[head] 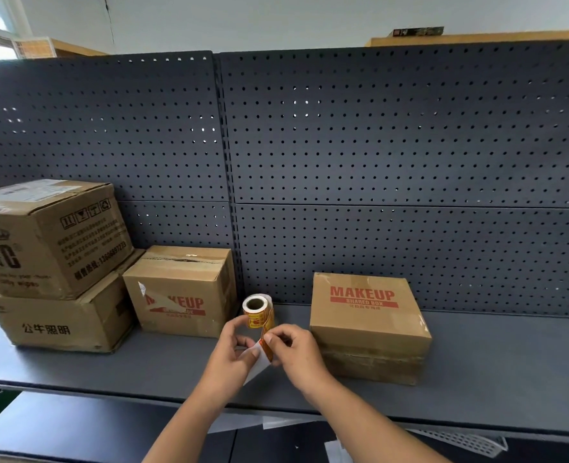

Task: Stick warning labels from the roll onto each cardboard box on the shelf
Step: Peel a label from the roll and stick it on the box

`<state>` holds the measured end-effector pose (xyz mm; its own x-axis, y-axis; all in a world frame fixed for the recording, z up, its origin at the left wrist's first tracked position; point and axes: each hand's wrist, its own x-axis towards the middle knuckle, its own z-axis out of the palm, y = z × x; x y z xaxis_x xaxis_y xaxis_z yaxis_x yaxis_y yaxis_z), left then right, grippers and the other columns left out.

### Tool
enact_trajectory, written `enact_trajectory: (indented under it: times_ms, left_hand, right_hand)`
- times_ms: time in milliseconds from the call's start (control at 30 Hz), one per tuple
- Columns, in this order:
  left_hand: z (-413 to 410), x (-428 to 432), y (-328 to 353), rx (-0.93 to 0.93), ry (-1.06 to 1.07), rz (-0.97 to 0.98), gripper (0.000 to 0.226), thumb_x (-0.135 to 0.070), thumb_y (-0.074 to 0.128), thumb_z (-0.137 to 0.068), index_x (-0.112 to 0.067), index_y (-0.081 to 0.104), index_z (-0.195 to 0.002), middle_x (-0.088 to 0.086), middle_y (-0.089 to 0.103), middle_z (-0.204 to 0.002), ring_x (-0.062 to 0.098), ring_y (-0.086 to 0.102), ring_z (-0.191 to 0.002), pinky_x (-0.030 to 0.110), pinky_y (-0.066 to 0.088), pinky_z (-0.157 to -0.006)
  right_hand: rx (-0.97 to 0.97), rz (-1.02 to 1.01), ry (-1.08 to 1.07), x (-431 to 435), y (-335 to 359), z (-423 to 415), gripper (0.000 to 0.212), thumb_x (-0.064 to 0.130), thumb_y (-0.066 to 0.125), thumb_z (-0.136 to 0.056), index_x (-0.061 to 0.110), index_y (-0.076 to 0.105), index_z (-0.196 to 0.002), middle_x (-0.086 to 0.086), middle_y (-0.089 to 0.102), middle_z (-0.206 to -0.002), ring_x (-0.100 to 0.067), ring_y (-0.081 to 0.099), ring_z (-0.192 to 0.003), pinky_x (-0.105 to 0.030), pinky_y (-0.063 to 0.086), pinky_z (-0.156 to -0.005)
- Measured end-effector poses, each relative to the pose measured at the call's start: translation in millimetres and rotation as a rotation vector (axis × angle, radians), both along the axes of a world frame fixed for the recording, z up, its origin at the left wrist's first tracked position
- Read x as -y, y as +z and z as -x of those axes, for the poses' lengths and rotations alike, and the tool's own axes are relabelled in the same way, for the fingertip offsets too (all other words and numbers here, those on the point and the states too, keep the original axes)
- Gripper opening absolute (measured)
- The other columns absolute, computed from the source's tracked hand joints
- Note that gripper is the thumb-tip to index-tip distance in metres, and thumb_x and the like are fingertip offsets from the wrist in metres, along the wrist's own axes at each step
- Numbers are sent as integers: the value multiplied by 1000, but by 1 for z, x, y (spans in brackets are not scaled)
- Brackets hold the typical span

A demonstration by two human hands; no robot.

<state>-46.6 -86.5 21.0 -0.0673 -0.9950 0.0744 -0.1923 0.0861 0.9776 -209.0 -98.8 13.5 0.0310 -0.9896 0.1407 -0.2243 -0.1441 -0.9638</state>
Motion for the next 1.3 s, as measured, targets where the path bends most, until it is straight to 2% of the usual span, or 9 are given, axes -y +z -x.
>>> enact_trajectory:
  times_ms: [100,200,400,800,967,1133,1300]
  left_hand:
    - [-1,-1,1,12,-1,-13,65,-2,66,-98,-43,38,-141,12,67,-103,21,68,-99,29,52,-88]
    - [1,-3,2,-6,-7,-7,65,-4,67,-98,-40,37,-143,11,72,-104,19,71,-103,30,54,-90]
    - [1,-4,-1,-56,-8,-21,59,-4,69,-97,-29,44,-145,14,74,-104,21,74,-104,32,56,-93]
    - [3,-9,1,-73,30,-64,39,-14,73,-96,-32,56,-126,10,76,-102,13,74,-98,26,54,-86]
    - [-1,-9,0,-77,24,-76,37,-12,72,-96,-31,58,-125,8,77,-99,15,73,-98,30,54,-89]
    - [-1,-8,-1,-69,36,-69,37,-12,73,-95,-30,59,-124,6,77,-98,19,73,-100,38,56,-94]
    - [-2,-9,2,-51,34,-54,38,-14,74,-95,-28,58,-126,5,78,-100,15,74,-99,37,55,-96]
  right_hand:
    - [-53,20,0,1,-3,0,10,24,69,-98,19,77,-98,-3,63,-105,-18,67,-93,-31,63,-75]
    - [-80,29,26,0,-6,-1,7,29,74,-93,26,78,-97,3,66,-103,-14,67,-94,-40,61,-85]
    - [-90,52,3,0,-5,-2,7,23,79,-90,23,82,-96,7,72,-94,-10,68,-91,-34,58,-85]
    - [-154,113,7,-5,-8,-2,12,24,70,-96,22,82,-99,8,68,-91,-8,65,-89,-28,55,-79]
    - [-152,126,24,-7,-8,-2,13,18,67,-97,16,80,-99,1,69,-93,-9,64,-88,-26,53,-77]
    - [-147,129,4,-9,-7,-4,11,20,68,-97,21,79,-98,6,70,-94,-6,65,-90,-23,54,-78]
    - [-150,117,-8,-8,-8,-5,11,22,67,-97,22,78,-98,8,73,-90,-8,67,-87,-29,56,-78]
